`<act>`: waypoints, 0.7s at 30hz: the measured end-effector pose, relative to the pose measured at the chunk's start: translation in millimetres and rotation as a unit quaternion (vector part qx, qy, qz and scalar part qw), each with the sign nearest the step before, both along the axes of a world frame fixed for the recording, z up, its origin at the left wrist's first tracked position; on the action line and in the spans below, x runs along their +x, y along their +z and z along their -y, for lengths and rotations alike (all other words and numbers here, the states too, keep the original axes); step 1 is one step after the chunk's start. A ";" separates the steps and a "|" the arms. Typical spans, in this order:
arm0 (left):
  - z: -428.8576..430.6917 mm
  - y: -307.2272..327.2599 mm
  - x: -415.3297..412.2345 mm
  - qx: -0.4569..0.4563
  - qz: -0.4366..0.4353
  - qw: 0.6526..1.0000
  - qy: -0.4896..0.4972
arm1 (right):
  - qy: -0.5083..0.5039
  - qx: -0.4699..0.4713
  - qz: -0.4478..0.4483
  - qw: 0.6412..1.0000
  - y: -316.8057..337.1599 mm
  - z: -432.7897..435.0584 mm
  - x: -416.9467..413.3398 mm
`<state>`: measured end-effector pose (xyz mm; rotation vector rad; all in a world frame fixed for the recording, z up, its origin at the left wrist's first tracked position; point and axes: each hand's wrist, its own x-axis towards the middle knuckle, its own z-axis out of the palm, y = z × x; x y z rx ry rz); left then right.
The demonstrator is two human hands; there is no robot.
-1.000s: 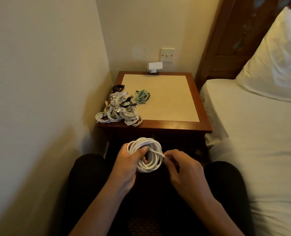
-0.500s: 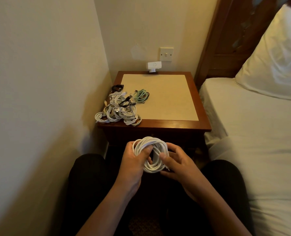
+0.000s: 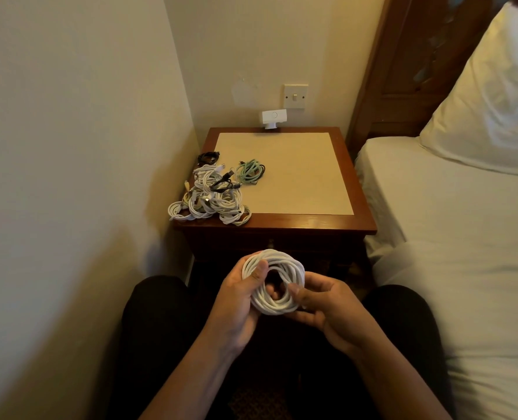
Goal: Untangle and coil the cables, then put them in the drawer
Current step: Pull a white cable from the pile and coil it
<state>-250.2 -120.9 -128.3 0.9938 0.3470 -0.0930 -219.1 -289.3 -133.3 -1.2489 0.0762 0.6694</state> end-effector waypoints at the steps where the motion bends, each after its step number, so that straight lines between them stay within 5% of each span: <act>1: 1.1 -1.8 -0.3 0.015 0.002 1.000 -0.003 | -0.007 -0.014 0.006 1.000 -0.7 -2.1 0.9; 21: -9.0 -23.7 14.3 0.282 0.001 0.958 -0.057 | -0.014 -0.037 0.027 0.999 -24.1 9.8 17.6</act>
